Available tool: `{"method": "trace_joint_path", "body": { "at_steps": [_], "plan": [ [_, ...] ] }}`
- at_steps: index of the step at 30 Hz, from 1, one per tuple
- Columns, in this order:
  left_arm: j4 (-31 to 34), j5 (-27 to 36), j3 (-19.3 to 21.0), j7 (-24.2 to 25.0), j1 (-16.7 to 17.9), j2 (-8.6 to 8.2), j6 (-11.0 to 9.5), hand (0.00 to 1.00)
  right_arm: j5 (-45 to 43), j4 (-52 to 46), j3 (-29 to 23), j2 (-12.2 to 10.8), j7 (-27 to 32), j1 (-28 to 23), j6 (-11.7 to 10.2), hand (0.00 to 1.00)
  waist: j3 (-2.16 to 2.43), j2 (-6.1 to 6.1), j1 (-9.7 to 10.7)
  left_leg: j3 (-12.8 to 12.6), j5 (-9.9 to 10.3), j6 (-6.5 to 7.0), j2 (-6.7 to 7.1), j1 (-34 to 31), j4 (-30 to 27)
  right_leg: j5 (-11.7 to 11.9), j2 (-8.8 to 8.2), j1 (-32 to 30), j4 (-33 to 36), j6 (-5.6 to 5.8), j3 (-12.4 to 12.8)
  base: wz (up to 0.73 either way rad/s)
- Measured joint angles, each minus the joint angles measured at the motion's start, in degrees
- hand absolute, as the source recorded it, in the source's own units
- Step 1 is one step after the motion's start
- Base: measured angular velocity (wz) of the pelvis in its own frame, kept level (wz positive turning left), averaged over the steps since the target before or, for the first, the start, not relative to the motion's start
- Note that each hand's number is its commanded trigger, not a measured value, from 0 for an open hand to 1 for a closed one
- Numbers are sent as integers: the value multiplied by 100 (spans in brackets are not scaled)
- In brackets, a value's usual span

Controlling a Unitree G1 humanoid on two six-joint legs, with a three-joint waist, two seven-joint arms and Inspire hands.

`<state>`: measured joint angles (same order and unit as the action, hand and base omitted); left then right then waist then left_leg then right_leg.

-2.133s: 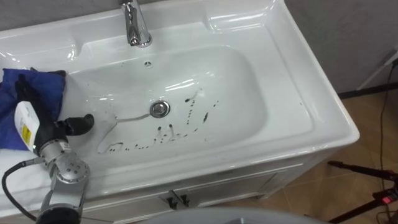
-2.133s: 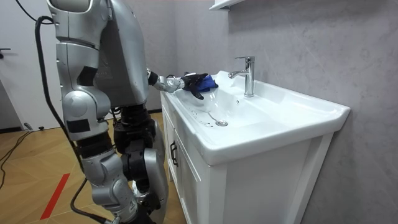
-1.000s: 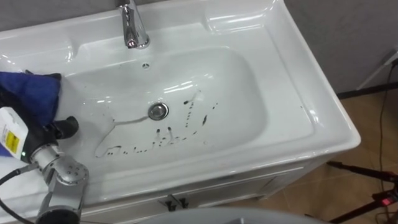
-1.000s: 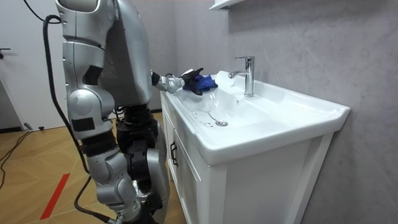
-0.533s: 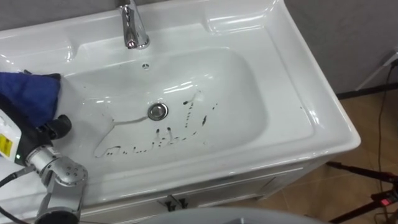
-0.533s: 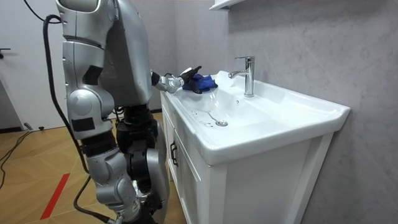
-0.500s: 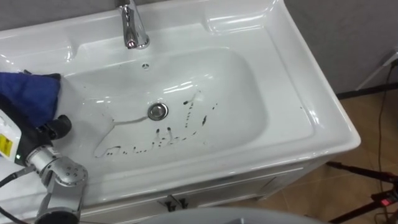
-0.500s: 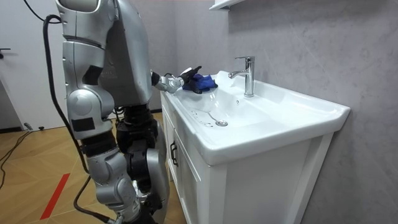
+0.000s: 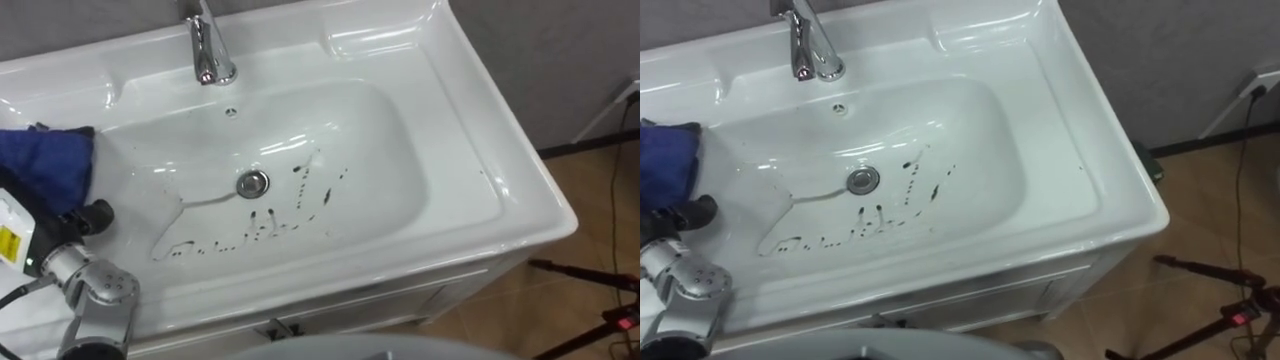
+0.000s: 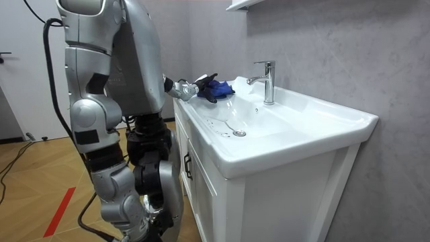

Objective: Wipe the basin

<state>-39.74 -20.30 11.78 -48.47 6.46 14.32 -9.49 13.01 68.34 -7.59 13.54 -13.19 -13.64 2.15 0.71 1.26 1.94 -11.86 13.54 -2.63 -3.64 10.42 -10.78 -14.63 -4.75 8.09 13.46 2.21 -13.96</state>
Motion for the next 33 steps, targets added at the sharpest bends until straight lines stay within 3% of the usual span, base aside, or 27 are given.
{"method": "trace_joint_path", "body": {
  "at_steps": [11,12,13,23,33],
  "plan": [
    [-209,-314,167,48,6,63,105,0,-117,-177,-62,25,2,-3,296,0,9,-10,-48,17,-71,-53,12,107,120,0,-3,15,38,0,-15,-7],
    [-214,-323,167,48,6,65,114,17,-125,-176,-65,25,2,-4,297,0,10,-11,-48,17,-74,-55,12,107,120,0,-3,13,38,0,-15,-3],
    [-217,-391,170,48,6,66,159,100,-147,-176,-71,25,2,-6,298,0,11,-13,-48,17,-76,-54,12,109,120,0,-3,13,38,0,-16,0],
    [-232,-649,211,104,6,71,304,100,-232,-149,-103,26,-13,16,425,0,20,-24,-55,26,-82,-53,13,119,119,1,-6,17,39,-2,-45,0],
    [-391,-975,392,-102,11,298,297,100,-253,-132,-92,25,-75,-3,552,0,52,-75,-72,40,-82,-53,19,245,145,1,-8,124,27,-2,-56,0]
  ]
}}
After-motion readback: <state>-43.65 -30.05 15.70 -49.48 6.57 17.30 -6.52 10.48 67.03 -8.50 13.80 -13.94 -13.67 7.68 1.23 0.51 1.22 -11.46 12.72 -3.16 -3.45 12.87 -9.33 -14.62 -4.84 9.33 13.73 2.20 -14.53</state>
